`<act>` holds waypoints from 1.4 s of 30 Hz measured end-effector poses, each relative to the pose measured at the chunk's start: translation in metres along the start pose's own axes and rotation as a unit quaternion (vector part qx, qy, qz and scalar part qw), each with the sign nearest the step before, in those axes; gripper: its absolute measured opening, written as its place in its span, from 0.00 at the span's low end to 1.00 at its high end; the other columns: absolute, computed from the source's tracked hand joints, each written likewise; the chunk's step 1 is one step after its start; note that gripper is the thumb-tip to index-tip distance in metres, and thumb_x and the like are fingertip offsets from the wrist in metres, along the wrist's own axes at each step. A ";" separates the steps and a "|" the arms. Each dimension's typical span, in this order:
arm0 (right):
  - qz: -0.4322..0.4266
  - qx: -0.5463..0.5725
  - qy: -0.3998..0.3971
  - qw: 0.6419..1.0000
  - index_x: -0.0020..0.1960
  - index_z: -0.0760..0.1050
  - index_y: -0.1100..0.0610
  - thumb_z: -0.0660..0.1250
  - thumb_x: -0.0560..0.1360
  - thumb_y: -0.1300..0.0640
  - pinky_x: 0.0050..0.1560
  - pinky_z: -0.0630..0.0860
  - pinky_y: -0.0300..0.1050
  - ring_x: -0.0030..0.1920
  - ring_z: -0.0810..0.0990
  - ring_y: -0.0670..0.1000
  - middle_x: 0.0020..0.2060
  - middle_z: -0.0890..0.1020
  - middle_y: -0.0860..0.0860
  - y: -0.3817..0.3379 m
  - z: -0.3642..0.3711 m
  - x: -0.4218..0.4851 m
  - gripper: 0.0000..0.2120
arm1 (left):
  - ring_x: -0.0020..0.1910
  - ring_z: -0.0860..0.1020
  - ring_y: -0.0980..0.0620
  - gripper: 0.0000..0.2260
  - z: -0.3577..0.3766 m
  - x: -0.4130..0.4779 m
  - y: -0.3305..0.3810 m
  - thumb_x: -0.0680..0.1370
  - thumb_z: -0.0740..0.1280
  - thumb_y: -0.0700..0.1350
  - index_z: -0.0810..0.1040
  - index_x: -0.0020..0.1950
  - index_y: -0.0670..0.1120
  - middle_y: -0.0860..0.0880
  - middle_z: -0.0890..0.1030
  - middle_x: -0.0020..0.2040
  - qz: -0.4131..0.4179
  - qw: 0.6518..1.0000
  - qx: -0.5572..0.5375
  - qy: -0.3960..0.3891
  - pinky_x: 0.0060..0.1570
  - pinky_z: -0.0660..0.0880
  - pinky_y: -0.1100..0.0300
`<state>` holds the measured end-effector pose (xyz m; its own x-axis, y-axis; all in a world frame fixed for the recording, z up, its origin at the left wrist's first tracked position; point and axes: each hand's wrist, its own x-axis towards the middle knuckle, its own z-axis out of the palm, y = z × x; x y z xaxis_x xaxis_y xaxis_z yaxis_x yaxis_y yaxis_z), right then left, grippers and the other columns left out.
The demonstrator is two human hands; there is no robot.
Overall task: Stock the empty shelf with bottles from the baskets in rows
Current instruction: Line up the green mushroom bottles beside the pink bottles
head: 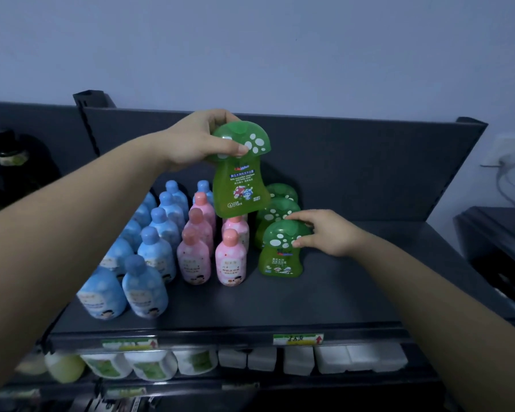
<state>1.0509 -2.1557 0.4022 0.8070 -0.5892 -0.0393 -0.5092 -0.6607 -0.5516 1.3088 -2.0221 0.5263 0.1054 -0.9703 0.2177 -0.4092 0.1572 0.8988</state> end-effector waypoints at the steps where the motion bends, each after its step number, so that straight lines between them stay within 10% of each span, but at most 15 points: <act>1: 0.001 0.009 -0.006 1.000 0.70 0.72 0.47 0.77 0.70 0.54 0.59 0.71 0.34 0.55 0.77 0.40 0.59 0.78 0.42 0.002 -0.001 0.000 0.30 | 0.43 0.83 0.55 0.16 0.001 -0.001 0.000 0.66 0.75 0.44 0.77 0.52 0.48 0.53 0.84 0.45 -0.001 1.000 0.001 0.005 0.40 0.79 0.62; 14: -0.038 0.004 -0.044 0.998 0.71 0.71 0.47 0.77 0.71 0.58 0.62 0.73 0.40 0.58 0.78 0.43 0.62 0.78 0.44 0.002 -0.008 0.007 0.31 | 0.45 0.83 0.51 0.24 0.014 -0.010 0.005 0.60 0.77 0.52 0.77 0.52 0.49 0.51 0.84 0.46 -0.017 1.000 0.011 0.019 0.45 0.80 0.54; 23: -0.125 0.257 0.077 0.955 0.65 0.74 0.51 0.68 0.78 0.60 0.54 0.81 0.46 0.53 0.82 0.46 0.62 0.79 0.54 -0.049 -0.075 -0.021 0.17 | 0.46 0.83 0.49 0.21 0.054 -0.013 0.014 0.66 0.77 0.47 0.74 0.55 0.46 0.46 0.82 0.51 -0.037 0.998 0.037 -0.026 0.46 0.81 0.53; 32: -0.140 0.108 0.018 0.984 0.60 0.75 0.43 0.78 0.68 0.58 0.55 0.80 0.54 0.46 0.83 0.51 0.42 0.82 0.42 -0.054 -0.068 -0.040 0.24 | 0.40 0.81 0.56 0.30 0.092 -0.019 -0.002 0.66 0.81 0.48 0.65 0.57 0.47 0.47 0.81 0.50 -0.060 0.992 0.064 -0.091 0.36 0.76 0.61; 42: -0.115 0.035 0.045 0.992 0.65 0.74 0.48 0.79 0.67 0.52 0.54 0.78 0.48 0.52 0.78 0.48 0.56 0.75 0.40 -0.013 -0.012 -0.046 0.28 | 0.44 0.78 0.57 0.25 0.127 -0.042 -0.057 0.62 0.82 0.55 0.74 0.51 0.50 0.55 0.79 0.44 -0.034 0.973 0.226 -0.004 0.44 0.76 0.58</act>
<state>1.0172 -2.1255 0.4207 0.8678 -0.4677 0.1678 -0.2899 -0.7509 -0.5933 1.2123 -2.0135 0.4174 0.1403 -0.9773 0.1588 -0.7592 -0.0032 0.6509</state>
